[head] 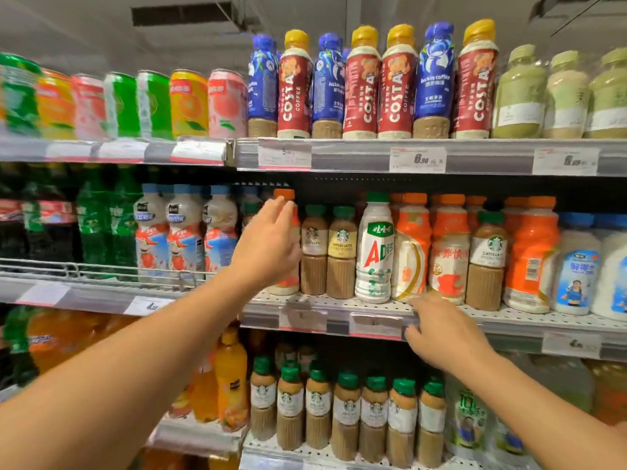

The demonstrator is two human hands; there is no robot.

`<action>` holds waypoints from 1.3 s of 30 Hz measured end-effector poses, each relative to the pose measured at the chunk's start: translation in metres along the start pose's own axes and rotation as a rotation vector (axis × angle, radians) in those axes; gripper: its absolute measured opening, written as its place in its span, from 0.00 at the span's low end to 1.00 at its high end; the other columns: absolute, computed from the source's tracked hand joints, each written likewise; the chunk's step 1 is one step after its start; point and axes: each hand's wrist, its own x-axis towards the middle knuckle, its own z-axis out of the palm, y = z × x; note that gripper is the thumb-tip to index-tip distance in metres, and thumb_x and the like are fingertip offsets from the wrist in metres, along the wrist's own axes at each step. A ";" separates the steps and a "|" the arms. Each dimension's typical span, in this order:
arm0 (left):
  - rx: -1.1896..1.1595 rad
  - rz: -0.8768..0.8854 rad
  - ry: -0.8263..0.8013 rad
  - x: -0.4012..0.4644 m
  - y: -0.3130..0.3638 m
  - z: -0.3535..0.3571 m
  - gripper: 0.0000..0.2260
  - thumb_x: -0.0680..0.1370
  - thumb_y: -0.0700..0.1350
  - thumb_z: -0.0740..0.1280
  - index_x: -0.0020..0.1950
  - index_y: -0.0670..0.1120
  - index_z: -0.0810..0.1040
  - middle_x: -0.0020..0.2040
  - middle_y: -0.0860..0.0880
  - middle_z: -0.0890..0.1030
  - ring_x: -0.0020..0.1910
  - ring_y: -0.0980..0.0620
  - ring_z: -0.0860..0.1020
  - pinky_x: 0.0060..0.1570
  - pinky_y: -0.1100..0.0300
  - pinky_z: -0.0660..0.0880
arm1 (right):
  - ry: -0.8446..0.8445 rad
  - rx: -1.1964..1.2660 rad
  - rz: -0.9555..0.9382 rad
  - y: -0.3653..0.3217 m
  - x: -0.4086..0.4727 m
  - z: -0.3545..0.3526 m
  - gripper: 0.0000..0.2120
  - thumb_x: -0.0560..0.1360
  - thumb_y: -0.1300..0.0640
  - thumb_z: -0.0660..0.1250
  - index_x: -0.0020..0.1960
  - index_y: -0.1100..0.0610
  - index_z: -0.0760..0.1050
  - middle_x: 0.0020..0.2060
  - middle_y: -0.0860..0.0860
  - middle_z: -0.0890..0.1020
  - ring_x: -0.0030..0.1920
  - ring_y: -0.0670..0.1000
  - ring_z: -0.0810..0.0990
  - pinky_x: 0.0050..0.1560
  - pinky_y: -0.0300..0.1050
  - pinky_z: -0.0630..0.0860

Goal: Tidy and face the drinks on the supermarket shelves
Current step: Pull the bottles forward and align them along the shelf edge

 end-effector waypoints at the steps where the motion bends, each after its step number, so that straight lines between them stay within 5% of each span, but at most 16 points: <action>1: 0.015 0.006 -0.006 0.009 -0.009 -0.002 0.33 0.77 0.47 0.66 0.78 0.42 0.56 0.77 0.43 0.59 0.75 0.44 0.58 0.73 0.52 0.57 | -0.013 -0.003 0.013 -0.007 0.001 0.004 0.06 0.74 0.53 0.60 0.49 0.51 0.72 0.49 0.49 0.74 0.51 0.52 0.76 0.49 0.48 0.75; 4: 0.051 0.006 -0.030 0.035 -0.029 -0.004 0.35 0.76 0.51 0.65 0.78 0.42 0.55 0.78 0.42 0.57 0.76 0.43 0.56 0.74 0.47 0.58 | -0.021 -0.067 0.072 -0.020 0.003 0.010 0.02 0.72 0.53 0.60 0.43 0.51 0.68 0.43 0.47 0.68 0.48 0.51 0.74 0.41 0.43 0.69; 9: 0.028 0.025 -0.080 0.056 -0.041 0.003 0.34 0.77 0.54 0.62 0.79 0.45 0.53 0.79 0.46 0.56 0.77 0.46 0.55 0.75 0.46 0.55 | -0.056 -0.136 0.132 -0.028 0.003 0.010 0.13 0.73 0.51 0.61 0.55 0.53 0.73 0.53 0.48 0.73 0.55 0.52 0.75 0.48 0.45 0.74; 12: -0.003 0.025 -0.085 0.057 -0.042 0.004 0.32 0.77 0.54 0.63 0.78 0.44 0.57 0.76 0.43 0.62 0.73 0.43 0.63 0.72 0.46 0.61 | -0.048 -0.131 0.159 -0.031 0.004 0.007 0.15 0.72 0.51 0.60 0.57 0.53 0.73 0.55 0.48 0.74 0.55 0.52 0.75 0.47 0.46 0.74; 15: -0.115 0.004 -0.045 0.054 -0.041 0.004 0.27 0.76 0.52 0.66 0.71 0.44 0.64 0.68 0.42 0.69 0.66 0.42 0.70 0.63 0.46 0.71 | -0.035 -0.166 0.168 -0.033 0.004 0.009 0.16 0.72 0.51 0.60 0.58 0.53 0.72 0.55 0.48 0.73 0.55 0.52 0.75 0.42 0.44 0.71; 22: -0.490 -0.069 0.017 0.028 -0.032 -0.001 0.24 0.76 0.50 0.70 0.65 0.56 0.59 0.55 0.46 0.76 0.50 0.46 0.78 0.48 0.47 0.78 | -0.005 -0.190 0.159 -0.033 0.002 0.011 0.16 0.72 0.51 0.61 0.58 0.52 0.70 0.54 0.48 0.73 0.53 0.51 0.75 0.40 0.43 0.70; 27: -0.543 -0.073 0.070 0.002 -0.015 -0.015 0.26 0.74 0.50 0.72 0.66 0.56 0.61 0.58 0.49 0.77 0.54 0.46 0.77 0.52 0.43 0.77 | -0.064 -0.167 0.124 -0.029 -0.002 0.008 0.19 0.71 0.49 0.61 0.60 0.54 0.71 0.57 0.49 0.71 0.56 0.52 0.74 0.44 0.44 0.71; 30: -0.576 -0.046 0.119 -0.016 0.003 -0.029 0.31 0.72 0.52 0.74 0.69 0.57 0.60 0.59 0.51 0.76 0.55 0.46 0.77 0.53 0.42 0.77 | -0.140 0.064 0.111 -0.029 -0.004 -0.006 0.25 0.72 0.42 0.64 0.64 0.53 0.71 0.62 0.50 0.73 0.57 0.51 0.74 0.54 0.46 0.76; 34: -0.604 0.055 0.040 -0.028 0.061 -0.041 0.30 0.69 0.54 0.75 0.65 0.60 0.64 0.55 0.54 0.79 0.50 0.51 0.80 0.49 0.46 0.79 | -0.169 0.595 0.005 -0.033 -0.029 -0.041 0.48 0.62 0.28 0.68 0.76 0.40 0.54 0.70 0.38 0.67 0.65 0.40 0.70 0.62 0.42 0.71; 39: -0.827 0.130 0.014 -0.058 0.138 -0.022 0.24 0.68 0.53 0.77 0.58 0.58 0.68 0.47 0.62 0.80 0.44 0.64 0.79 0.43 0.62 0.78 | 0.056 0.673 0.014 -0.032 -0.082 -0.056 0.40 0.60 0.29 0.69 0.67 0.25 0.54 0.61 0.32 0.74 0.60 0.37 0.74 0.56 0.41 0.75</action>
